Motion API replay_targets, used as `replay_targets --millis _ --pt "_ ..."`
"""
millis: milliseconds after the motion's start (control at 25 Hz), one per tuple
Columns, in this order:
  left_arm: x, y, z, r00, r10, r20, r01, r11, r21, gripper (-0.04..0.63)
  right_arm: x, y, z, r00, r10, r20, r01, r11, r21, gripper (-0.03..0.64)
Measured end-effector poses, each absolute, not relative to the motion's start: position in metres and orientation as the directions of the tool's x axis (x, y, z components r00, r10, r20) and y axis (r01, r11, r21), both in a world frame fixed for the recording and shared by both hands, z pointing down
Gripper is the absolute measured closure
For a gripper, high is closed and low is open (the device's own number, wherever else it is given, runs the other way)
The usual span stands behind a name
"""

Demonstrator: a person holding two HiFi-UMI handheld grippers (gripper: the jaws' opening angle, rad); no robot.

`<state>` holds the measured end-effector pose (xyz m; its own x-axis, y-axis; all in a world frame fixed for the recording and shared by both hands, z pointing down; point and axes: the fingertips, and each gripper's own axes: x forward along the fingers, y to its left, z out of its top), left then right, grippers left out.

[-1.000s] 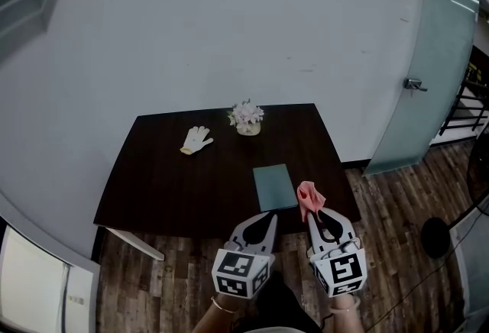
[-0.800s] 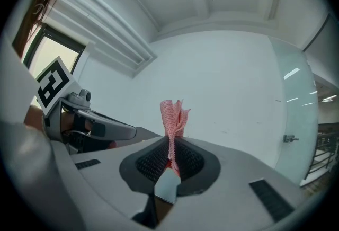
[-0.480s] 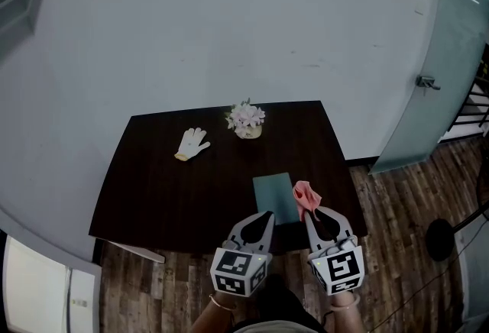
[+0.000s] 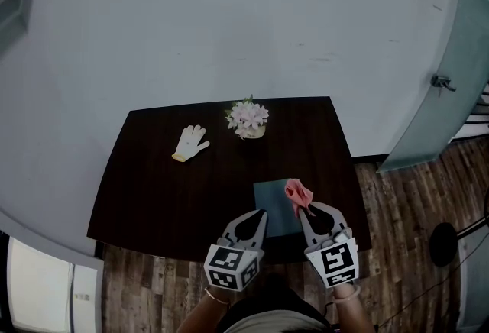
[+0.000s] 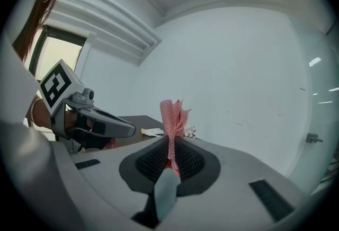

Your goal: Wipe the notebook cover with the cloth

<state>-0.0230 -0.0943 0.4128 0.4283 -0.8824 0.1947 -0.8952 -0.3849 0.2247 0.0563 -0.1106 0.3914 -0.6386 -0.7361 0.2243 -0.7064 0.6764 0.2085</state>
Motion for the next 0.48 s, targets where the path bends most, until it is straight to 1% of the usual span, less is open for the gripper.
replay_targets --millis 280,480 --pt "-0.039 -0.121 0.439 0.420 -0.876 0.239 -0.901 -0.370 0.227 0.577 0.032 -0.141 0.419 -0.663 -0.686 0.301 -0.658 0.725 0.204 0.583" --pt "-0.052 -0.139 0.459 0.458 -0.848 0.269 -0.884 -0.400 0.242 0.577 0.010 -0.162 0.440 -0.658 -0.666 0.351 -0.627 0.743 0.233 0.583"
